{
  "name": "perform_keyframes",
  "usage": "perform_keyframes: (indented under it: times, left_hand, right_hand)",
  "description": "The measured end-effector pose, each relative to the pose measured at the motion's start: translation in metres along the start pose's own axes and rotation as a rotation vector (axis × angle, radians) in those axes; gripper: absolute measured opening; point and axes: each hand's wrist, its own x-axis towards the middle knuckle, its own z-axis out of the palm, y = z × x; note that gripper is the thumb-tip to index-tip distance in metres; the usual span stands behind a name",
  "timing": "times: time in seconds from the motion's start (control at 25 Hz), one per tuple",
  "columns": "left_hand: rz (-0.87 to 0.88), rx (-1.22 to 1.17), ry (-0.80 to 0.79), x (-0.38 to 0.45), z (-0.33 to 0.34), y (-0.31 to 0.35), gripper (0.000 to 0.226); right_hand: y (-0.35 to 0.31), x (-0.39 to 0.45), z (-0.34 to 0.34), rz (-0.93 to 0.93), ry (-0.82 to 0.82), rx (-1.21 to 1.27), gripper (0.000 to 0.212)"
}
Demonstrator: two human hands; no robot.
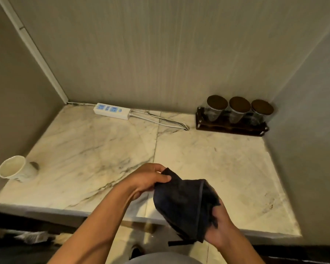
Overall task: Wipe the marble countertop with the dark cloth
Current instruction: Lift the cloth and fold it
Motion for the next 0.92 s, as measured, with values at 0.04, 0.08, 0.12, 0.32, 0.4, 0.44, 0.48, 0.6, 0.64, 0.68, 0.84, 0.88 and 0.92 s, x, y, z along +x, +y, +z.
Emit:
perform_keyframes:
  times: [0.04,0.08,0.12,0.32,0.4,0.44,0.48,0.6,0.64,0.68,0.84,0.88,0.92]
  left_hand:
    - [-0.006,-0.01,0.056,-0.002,-0.01,-0.004,0.005]
    - [-0.018,-0.025,0.106,-0.003,-0.019,-0.009,0.004]
    - [-0.028,-0.061,0.15,-0.005,-0.028,-0.013,0.004]
    - [-0.04,-0.338,0.322,-0.006,-0.07,-0.034,0.012]
    - [-0.054,-0.432,0.358,-0.006,-0.085,-0.044,0.018]
    - [-0.068,-0.473,0.377,-0.006,-0.091,-0.051,0.019]
    - [-0.084,-0.505,0.396,-0.007,-0.095,-0.058,0.019]
    - [-0.126,-0.474,0.422,-0.01,-0.101,-0.081,0.014]
    - [-0.14,-0.449,0.41,-0.01,-0.101,-0.089,0.013]
    - [-0.164,-0.43,0.406,-0.007,-0.102,-0.097,0.013]
    - [-0.26,-0.073,0.534,0.007,-0.108,-0.123,0.017]
    - [-0.256,0.107,0.549,0.009,-0.109,-0.128,0.019]
    - [-0.254,0.281,0.557,0.01,-0.108,-0.131,0.022]
  right_hand:
    - [0.001,0.017,-0.007,0.012,-0.011,0.002,0.066]
    - [-0.001,0.026,-0.004,0.007,-0.008,-0.012,0.066]
    - [-0.002,0.048,-0.009,0.022,0.028,-0.116,0.063]
    - [-0.024,0.107,0.029,-0.091,-0.11,-0.684,0.031]
    - [-0.032,0.134,0.058,-0.172,-0.041,-0.858,0.028]
    - [-0.034,0.15,0.072,-0.21,-0.017,-0.96,0.024]
    - [-0.033,0.165,0.085,-0.245,-0.013,-1.068,0.022]
    - [-0.021,0.213,0.106,-0.329,-0.007,-1.408,0.023]
    - [-0.015,0.222,0.11,-0.331,0.005,-1.514,0.027]
    - [-0.01,0.231,0.111,-0.324,-0.008,-1.588,0.03]
    - [0.011,0.247,0.113,-0.351,-0.087,-1.783,0.038]
    - [0.015,0.248,0.111,-0.418,-0.069,-1.834,0.038]
    - [0.02,0.25,0.109,-0.483,-0.036,-1.89,0.037]
